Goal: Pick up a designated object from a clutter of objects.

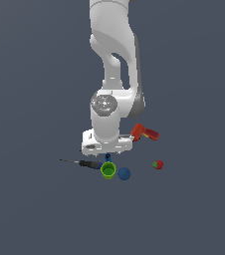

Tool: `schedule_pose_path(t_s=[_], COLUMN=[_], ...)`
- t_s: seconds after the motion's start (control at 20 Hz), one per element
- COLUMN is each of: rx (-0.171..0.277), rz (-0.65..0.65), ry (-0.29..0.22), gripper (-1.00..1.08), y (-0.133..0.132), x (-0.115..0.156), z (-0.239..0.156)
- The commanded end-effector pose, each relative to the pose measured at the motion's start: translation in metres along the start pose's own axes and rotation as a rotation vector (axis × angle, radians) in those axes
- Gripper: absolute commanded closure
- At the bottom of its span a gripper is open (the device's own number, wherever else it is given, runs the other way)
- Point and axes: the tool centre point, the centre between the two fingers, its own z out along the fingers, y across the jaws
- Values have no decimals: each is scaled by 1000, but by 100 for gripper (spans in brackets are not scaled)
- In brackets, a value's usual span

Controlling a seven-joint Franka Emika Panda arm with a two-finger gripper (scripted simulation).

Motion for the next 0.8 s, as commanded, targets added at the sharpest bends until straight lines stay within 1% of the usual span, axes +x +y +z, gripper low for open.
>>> schedule_pose_path(t_s=[0.0,0.35,0.6,0.65,0.75], rx=[0,0,0,0,0], rz=[0,0,0,0,0], ry=[0,0,1,1,1], gripper=[-92,-92,-92,108,108], y=[0,0,0,0,0], x=[-1,-1,0,0,0], z=[7,40,46,46,46])
